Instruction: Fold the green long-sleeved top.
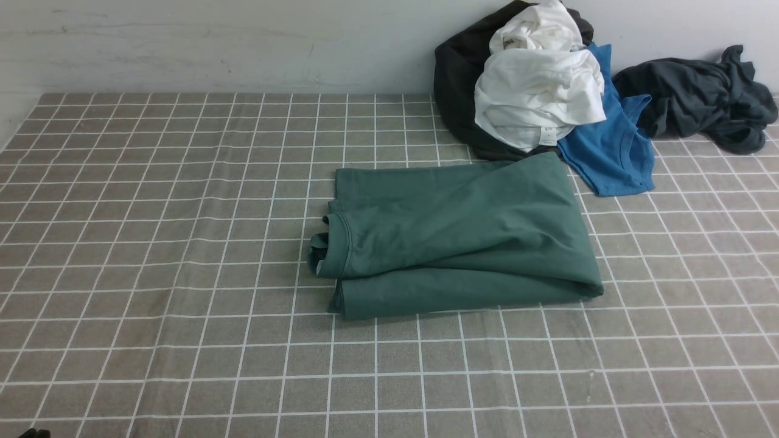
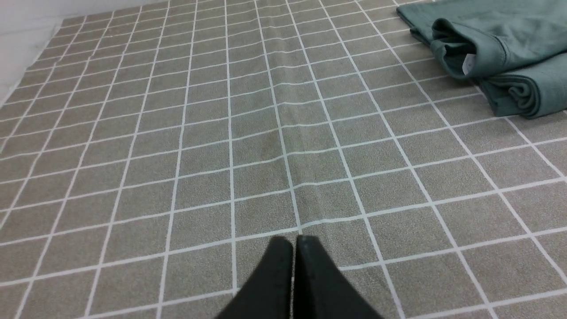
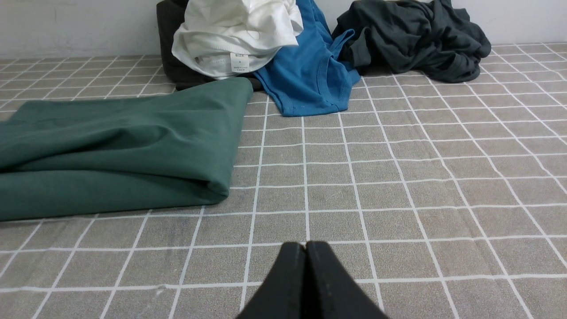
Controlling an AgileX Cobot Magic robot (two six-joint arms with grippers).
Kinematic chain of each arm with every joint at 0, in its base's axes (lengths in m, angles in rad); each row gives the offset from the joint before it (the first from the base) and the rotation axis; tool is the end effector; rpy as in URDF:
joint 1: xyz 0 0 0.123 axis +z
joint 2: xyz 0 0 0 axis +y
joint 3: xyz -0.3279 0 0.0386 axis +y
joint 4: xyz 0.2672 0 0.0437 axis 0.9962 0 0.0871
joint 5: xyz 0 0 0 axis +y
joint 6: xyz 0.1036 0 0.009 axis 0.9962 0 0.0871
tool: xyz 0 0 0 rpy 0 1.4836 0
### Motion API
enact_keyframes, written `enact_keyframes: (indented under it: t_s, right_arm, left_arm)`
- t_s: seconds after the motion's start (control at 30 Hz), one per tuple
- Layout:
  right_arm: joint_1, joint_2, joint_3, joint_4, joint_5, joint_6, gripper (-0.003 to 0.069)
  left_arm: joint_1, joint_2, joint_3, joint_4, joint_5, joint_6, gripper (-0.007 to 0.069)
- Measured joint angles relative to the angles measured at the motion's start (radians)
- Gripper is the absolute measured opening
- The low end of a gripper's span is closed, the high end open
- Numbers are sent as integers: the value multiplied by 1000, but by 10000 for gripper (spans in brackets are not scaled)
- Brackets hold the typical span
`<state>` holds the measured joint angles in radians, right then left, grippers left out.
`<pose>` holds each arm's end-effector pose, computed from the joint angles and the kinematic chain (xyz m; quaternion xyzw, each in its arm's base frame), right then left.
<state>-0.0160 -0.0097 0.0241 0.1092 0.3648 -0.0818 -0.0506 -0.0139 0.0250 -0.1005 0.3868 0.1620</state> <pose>0.0392 0.0034 0.1685 0.0029 0.8018 0.0169 0.5974 0.0380 -0.0059 0.1661 0.0593 0.8052 -0.0099 0.5899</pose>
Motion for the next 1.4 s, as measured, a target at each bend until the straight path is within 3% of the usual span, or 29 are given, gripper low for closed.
enact_keyframes:
  t_s: [1.4]
  right_arm:
    - [0, 0, 0, 0, 0, 0, -11]
  left_arm:
    - [30, 0, 0, 3, -2, 0, -8]
